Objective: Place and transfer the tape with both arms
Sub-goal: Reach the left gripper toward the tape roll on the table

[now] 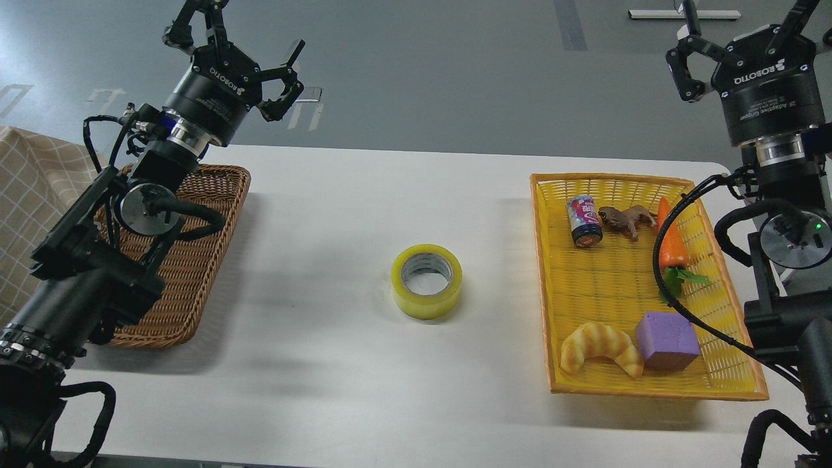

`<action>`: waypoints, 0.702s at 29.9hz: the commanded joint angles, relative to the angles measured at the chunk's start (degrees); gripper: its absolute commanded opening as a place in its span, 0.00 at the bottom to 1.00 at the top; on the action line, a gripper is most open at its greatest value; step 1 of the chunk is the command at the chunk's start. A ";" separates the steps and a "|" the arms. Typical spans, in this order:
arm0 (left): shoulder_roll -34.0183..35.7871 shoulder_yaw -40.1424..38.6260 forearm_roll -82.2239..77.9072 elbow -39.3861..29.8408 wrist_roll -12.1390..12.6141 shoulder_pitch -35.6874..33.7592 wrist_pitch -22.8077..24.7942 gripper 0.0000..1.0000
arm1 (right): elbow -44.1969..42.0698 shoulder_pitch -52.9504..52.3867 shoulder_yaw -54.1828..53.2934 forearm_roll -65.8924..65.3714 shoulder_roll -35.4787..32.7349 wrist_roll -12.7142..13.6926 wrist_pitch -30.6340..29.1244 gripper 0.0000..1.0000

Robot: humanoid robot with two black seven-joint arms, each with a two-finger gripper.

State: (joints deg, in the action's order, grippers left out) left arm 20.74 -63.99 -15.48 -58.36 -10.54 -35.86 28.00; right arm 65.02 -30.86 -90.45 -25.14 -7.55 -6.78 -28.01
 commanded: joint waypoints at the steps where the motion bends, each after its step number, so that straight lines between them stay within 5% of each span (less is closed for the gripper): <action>1: 0.00 0.09 -6.28 -0.08 -0.36 -0.08 0.00 0.98 | 0.02 1.24 -0.34 0.09 -0.45 0.01 0.01 1.00; 14: 3.60 0.18 -43.47 -9.74 0.43 -0.61 0.00 0.98 | -0.07 2.65 -0.70 0.09 -1.68 -0.08 0.01 1.00; 21: 9.75 6.41 -50.34 -16.60 6.32 -1.05 0.00 0.98 | -0.51 3.09 -1.13 0.09 -3.61 -0.16 0.01 1.00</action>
State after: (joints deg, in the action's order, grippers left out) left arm 28.08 -60.59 -64.49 -73.13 -6.09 -36.31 28.03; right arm 64.57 -27.97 -91.16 -25.04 -10.56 -6.87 -28.01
